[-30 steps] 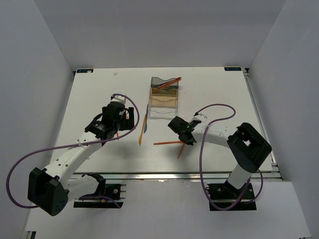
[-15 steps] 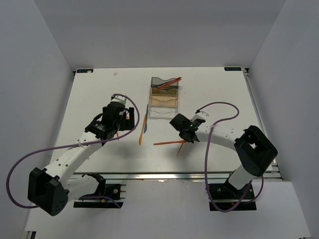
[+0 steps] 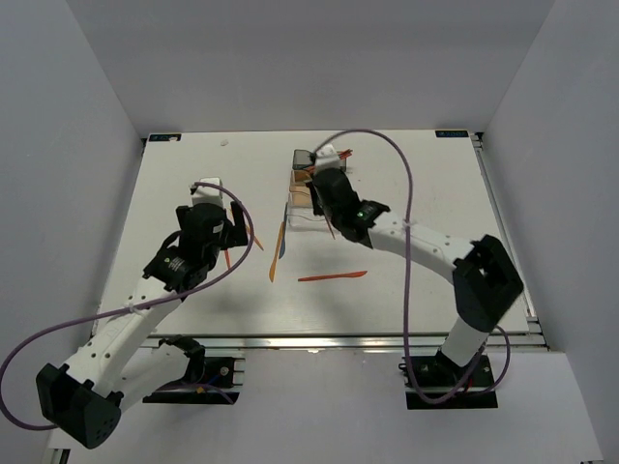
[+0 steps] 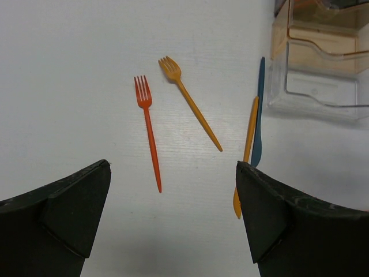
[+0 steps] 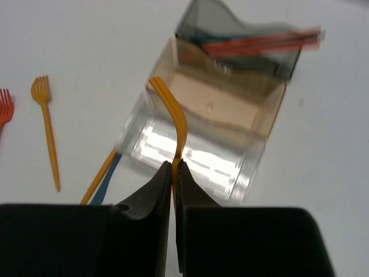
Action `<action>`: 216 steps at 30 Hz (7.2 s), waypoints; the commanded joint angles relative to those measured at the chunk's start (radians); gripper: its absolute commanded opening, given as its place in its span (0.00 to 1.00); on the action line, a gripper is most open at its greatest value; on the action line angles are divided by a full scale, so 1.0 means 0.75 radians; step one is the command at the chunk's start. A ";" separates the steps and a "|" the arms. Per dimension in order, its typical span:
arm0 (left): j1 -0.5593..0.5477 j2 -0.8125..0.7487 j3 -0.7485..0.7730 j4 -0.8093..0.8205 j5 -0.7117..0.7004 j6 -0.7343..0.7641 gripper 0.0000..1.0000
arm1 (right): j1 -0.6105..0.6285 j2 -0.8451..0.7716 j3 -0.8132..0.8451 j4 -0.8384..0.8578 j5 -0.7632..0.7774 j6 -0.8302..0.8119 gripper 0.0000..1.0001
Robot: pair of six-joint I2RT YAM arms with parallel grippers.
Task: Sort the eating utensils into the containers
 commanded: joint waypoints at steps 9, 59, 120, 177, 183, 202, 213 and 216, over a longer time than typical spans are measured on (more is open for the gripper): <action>0.004 -0.040 -0.039 0.031 -0.058 0.002 0.98 | -0.193 0.383 0.520 0.269 -0.742 -1.074 0.00; 0.033 -0.046 -0.059 0.068 0.071 0.000 0.98 | -0.416 0.498 0.691 0.159 -1.262 -1.026 0.80; 0.283 0.042 -0.417 0.976 1.107 -0.485 0.00 | -0.112 -0.220 -0.329 0.621 -0.908 0.648 0.83; 0.176 -0.318 -0.194 0.127 0.607 -0.008 0.98 | -0.210 0.618 0.779 0.091 -0.654 -1.025 0.00; 0.174 -0.355 -0.204 0.145 0.666 -0.002 0.98 | -0.226 0.700 0.792 0.126 -0.726 -1.168 0.00; 0.166 -0.377 -0.213 0.152 0.666 -0.002 0.98 | -0.279 0.735 0.627 0.253 -0.765 -1.195 0.30; 0.166 -0.344 -0.200 0.143 0.532 -0.073 0.98 | -0.279 0.610 0.641 0.201 -0.820 -1.107 0.61; 0.166 -0.230 -0.160 0.158 0.415 -0.206 0.98 | -0.279 0.496 0.608 0.242 -0.814 -1.032 0.85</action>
